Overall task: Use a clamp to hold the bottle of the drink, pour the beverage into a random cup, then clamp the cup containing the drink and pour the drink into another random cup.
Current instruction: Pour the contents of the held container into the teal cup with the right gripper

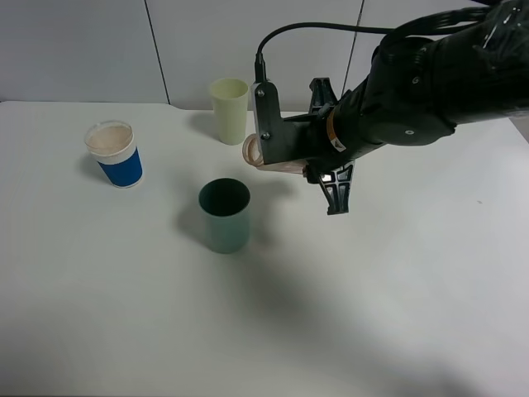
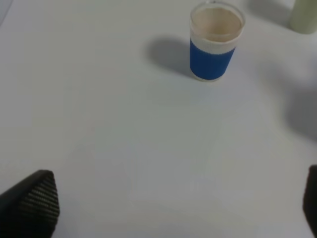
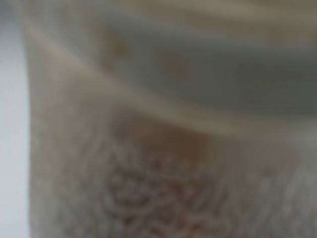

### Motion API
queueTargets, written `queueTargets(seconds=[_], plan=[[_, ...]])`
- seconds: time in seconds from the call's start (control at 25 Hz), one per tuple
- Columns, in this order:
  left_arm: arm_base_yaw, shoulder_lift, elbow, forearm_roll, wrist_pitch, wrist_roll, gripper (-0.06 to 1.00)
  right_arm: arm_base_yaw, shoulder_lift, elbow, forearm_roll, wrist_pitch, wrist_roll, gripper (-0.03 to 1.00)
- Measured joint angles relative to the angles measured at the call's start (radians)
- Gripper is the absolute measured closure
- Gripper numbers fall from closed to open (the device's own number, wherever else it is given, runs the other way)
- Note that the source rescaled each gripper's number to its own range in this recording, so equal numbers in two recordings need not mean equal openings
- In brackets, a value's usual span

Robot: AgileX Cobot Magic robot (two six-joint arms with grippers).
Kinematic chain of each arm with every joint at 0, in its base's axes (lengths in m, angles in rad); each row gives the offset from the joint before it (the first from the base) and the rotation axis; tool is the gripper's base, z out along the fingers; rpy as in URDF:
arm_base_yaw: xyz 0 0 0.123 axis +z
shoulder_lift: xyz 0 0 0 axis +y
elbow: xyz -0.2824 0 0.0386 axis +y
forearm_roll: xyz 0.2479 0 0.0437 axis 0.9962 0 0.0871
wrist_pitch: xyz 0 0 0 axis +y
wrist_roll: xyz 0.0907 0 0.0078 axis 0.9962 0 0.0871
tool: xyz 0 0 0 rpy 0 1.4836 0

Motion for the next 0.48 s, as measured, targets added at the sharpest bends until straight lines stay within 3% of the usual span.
queueTargets(seconds=[0.48], plan=[[0.000, 0.000, 0.000, 0.000, 0.000, 0.000, -0.05, 0.000, 0.026, -0.062, -0.040, 0.006, 0.000, 0.95]])
